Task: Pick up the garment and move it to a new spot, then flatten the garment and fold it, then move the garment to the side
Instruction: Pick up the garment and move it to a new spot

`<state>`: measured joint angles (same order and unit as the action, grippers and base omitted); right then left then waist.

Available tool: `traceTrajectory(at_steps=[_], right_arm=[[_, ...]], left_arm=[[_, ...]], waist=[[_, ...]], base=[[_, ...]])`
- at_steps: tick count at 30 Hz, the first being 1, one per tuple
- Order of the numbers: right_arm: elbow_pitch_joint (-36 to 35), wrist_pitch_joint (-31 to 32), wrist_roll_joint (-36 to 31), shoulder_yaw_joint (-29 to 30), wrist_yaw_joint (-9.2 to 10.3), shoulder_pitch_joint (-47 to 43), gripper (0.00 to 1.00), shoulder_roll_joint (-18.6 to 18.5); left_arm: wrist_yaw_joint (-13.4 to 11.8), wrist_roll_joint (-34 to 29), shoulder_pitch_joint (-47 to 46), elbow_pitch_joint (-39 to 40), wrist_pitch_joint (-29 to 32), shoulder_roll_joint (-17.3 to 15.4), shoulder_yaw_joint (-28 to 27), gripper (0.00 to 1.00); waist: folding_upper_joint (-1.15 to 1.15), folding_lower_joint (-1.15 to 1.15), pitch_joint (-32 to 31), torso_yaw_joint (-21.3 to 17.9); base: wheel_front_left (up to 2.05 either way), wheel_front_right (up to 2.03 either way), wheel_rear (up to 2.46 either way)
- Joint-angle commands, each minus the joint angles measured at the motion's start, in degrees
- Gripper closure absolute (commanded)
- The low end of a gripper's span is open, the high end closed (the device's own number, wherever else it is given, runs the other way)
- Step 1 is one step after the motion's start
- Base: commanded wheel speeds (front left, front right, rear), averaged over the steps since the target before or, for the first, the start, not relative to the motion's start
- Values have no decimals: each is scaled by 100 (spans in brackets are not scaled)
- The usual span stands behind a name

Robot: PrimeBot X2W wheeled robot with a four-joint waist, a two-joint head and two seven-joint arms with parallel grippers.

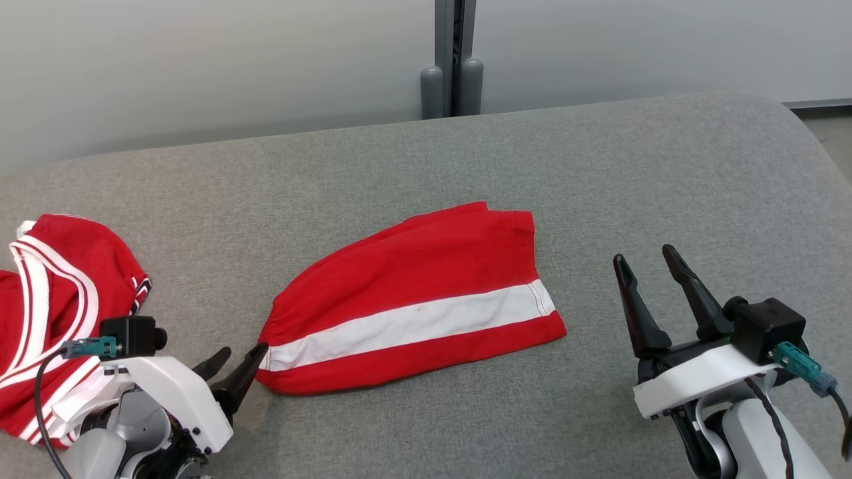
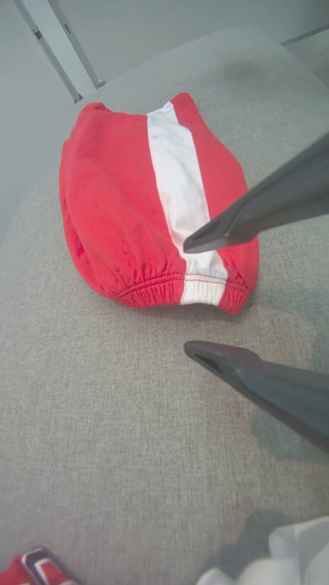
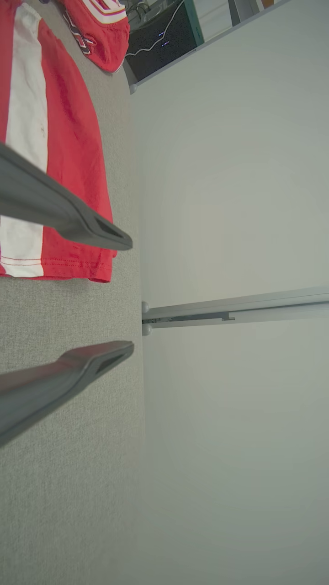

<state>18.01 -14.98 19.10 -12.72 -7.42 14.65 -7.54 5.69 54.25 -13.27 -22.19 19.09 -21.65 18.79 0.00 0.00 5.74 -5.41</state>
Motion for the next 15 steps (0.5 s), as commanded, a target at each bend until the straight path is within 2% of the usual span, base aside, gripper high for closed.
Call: traceTrajectory(at_steps=[1,5,9,15], right_arm=[[26,-20,17,21,-13,-62,0,-57],[57,-19,29,21,-13,-76,0,-101],[81,-13,32,44,-13,-31,0,-145],[19,59,100,-12,-13,30,0,-237]], left_arm=[[-23,-49,38,56,-56,-33,-6,0],[-99,-152,47,408,-319,-96,-116,0],[-331,-378,130,924,-597,-217,-227,0],[-966,-959,326,1751,-1186,-374,-438,0]], waist=[[0,0,-22,17],[0,0,-97,47],[0,0,-201,75],[0,0,-307,107]], base=[[0,0,0],[0,0,0],[0,0,0],[0,0,0]])
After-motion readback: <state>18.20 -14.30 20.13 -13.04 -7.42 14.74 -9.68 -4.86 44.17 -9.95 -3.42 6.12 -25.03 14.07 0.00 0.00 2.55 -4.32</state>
